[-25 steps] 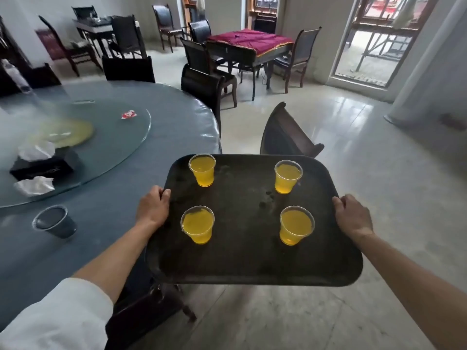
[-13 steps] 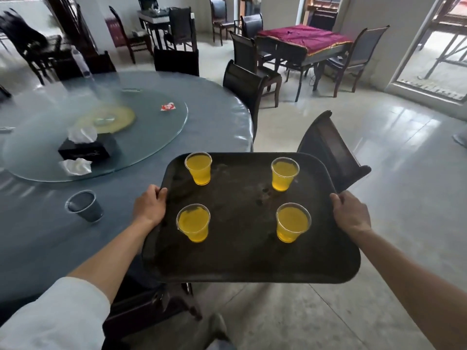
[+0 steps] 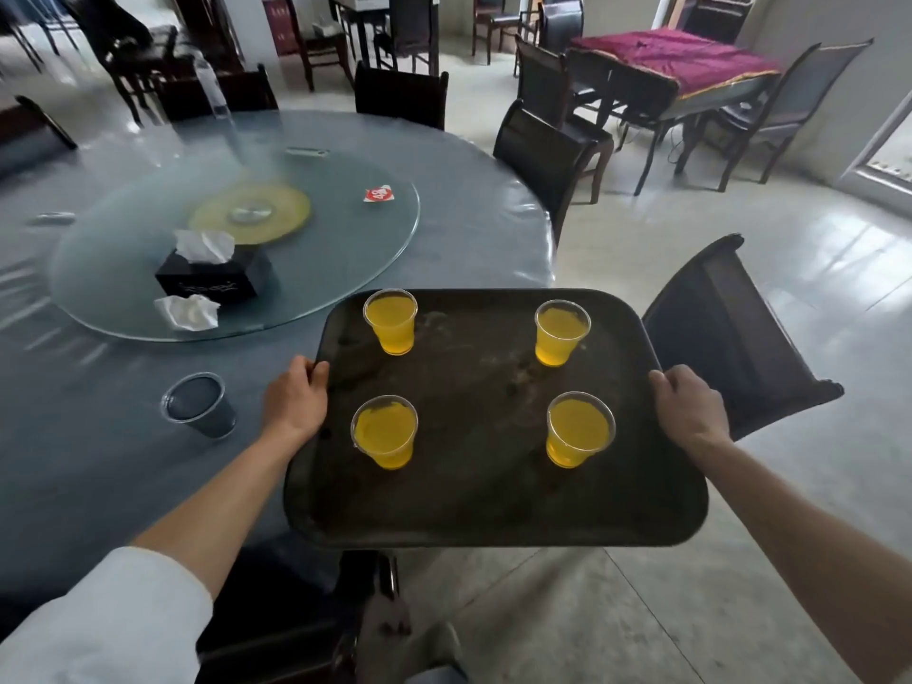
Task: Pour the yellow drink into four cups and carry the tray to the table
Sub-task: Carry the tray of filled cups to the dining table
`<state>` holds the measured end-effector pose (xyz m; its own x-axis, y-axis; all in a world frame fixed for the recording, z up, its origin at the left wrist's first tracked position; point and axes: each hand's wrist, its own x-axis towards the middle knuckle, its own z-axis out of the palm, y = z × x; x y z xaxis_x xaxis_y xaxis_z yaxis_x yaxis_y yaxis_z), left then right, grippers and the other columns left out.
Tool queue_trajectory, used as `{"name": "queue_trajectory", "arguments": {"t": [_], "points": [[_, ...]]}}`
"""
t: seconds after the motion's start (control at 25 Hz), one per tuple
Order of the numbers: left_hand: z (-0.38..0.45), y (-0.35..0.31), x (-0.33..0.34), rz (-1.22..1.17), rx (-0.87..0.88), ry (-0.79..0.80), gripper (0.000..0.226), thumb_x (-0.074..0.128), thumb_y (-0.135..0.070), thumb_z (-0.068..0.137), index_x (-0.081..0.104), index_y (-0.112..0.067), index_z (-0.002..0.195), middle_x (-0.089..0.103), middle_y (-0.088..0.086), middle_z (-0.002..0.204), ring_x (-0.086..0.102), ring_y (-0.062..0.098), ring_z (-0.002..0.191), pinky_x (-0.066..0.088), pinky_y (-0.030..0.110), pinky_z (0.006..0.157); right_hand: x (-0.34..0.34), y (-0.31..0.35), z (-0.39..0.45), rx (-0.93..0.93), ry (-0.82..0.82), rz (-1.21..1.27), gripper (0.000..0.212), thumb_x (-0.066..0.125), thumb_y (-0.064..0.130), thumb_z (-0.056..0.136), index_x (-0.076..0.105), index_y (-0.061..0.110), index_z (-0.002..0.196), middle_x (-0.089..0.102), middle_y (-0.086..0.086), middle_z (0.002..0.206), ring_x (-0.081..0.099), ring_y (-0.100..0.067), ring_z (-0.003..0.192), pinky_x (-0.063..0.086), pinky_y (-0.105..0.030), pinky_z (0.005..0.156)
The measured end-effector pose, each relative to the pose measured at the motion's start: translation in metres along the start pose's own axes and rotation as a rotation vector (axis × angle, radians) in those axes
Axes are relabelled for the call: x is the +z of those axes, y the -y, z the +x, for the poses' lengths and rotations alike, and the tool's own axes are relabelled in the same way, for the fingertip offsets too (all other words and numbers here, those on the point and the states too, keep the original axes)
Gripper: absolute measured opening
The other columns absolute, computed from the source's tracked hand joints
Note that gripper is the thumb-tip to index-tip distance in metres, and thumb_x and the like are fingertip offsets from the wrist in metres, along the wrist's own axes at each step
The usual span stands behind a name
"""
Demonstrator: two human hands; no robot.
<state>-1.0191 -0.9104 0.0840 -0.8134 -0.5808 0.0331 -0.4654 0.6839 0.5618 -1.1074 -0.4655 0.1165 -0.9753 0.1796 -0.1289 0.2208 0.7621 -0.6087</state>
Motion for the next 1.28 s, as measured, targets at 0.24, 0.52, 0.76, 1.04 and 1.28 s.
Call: {"name": "queue_trajectory", "arguments": {"t": [0.24, 0.52, 0.76, 1.04, 1.28], "points": [[0.031, 0.022, 0.000, -0.018, -0.070, 0.003, 0.037, 0.041, -0.034, 0.103, 0.056, 0.000, 0.106, 0.066, 0.026, 0.101, 0.062, 0.044, 0.095, 0.041, 0.041, 0.071, 0.037, 0.036, 0.037, -0.031, 0.041, -0.029, 0.031, 0.042, 0.037, 0.107, 0.056, 0.011, 0.101, 0.061, -0.009, 0.096, 0.055, -0.029, 0.088, 0.040, -0.038, 0.077], [0.059, 0.040, 0.013, 0.005, -0.166, -0.049, 0.035, 0.043, -0.033, 0.102, 0.055, 0.000, 0.099, 0.067, 0.028, 0.096, 0.062, 0.047, 0.091, 0.043, 0.045, 0.072, 0.080, 0.069, 0.095, -0.071, 0.113, -0.088, 0.031, 0.041, 0.038, 0.107, 0.056, 0.011, 0.099, 0.060, -0.011, 0.091, 0.053, -0.029, 0.086, 0.042, -0.040, 0.079], [0.083, 0.050, 0.040, 0.004, -0.267, -0.069, 0.036, 0.041, -0.032, 0.103, 0.055, 0.000, 0.100, 0.065, 0.023, 0.089, 0.063, 0.043, 0.086, 0.042, 0.043, 0.067, 0.116, 0.093, 0.152, -0.138, 0.185, -0.123, 0.035, 0.040, 0.035, 0.108, 0.058, 0.005, 0.108, 0.061, -0.011, 0.096, 0.054, -0.029, 0.086, 0.043, -0.039, 0.079], [0.105, 0.058, 0.084, 0.032, -0.399, -0.137, 0.038, 0.037, -0.035, 0.104, 0.053, -0.001, 0.109, 0.064, 0.022, 0.091, 0.062, 0.040, 0.081, 0.041, 0.040, 0.062, 0.159, 0.117, 0.226, -0.232, 0.282, -0.193, 0.037, 0.039, 0.033, 0.108, 0.060, 0.003, 0.112, 0.062, -0.016, 0.099, 0.048, -0.028, 0.083, 0.036, -0.035, 0.076], [0.117, 0.066, 0.114, 0.054, -0.494, -0.178, 0.037, 0.038, -0.035, 0.103, 0.052, -0.001, 0.108, 0.063, 0.021, 0.090, 0.056, 0.035, 0.074, 0.033, 0.037, 0.060, 0.200, 0.125, 0.271, -0.267, 0.343, -0.252, 0.040, 0.038, 0.034, 0.109, 0.059, 0.001, 0.116, 0.067, -0.026, 0.112, 0.045, -0.027, 0.082, 0.034, -0.036, 0.075]]}}
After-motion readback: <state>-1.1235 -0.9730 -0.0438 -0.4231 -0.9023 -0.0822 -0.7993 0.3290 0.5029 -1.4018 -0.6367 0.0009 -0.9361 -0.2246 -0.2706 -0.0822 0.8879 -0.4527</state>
